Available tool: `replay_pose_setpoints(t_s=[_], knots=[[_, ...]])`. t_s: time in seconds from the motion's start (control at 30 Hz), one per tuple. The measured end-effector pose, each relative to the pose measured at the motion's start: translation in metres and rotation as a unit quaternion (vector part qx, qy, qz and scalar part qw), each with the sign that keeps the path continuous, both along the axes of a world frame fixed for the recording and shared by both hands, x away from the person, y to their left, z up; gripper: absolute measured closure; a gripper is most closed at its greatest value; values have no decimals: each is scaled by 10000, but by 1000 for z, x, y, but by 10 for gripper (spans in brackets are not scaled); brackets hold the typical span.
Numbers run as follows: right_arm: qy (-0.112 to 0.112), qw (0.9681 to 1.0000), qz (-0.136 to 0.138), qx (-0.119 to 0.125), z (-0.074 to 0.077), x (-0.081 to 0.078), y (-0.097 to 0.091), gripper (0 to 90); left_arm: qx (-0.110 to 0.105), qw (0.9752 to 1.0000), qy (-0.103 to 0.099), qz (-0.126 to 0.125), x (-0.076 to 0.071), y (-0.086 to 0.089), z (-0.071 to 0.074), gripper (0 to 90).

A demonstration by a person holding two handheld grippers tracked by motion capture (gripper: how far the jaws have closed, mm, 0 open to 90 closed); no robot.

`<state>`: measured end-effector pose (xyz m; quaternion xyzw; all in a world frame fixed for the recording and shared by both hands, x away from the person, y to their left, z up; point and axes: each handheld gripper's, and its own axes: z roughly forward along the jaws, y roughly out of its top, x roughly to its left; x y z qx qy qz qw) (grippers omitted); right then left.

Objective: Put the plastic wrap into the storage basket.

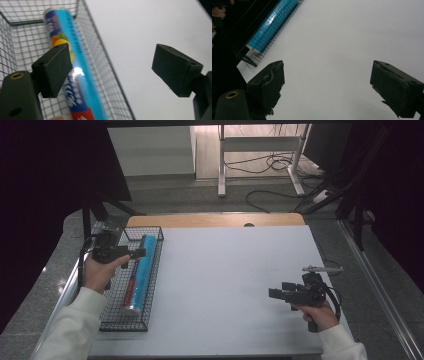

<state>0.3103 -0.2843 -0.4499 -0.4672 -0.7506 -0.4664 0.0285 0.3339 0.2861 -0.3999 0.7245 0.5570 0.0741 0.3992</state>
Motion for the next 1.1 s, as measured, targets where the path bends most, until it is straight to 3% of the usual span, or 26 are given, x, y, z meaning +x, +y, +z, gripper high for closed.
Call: replay_pose_setpoints(t_s=[0.2, 0.37, 0.47, 0.73, 1.1], knots=[[-441, 9984, 117, -337, 1, -6, 3, 128, -119, 9978, -436, -475, -46, -20, 6, 169], [-748, 9956, 81, -565, 0, -11, 3, 128, 46, 9945, -689, -792, -77, -46, -3, 175], [-883, 9939, 27, -653, -1, -15, 1, 128, 101, 9919, -735, -1027, -90, -61, -12, 178], [-1111, 9888, 42, -993, -10, -26, -4, 128, 299, 9875, -707, -1380, -114, -88, -29, 177], [-1354, 9847, -30, -1096, -13, -28, -5, 126, 521, 9870, -699, -1349, -117, -95, -36, 178]])
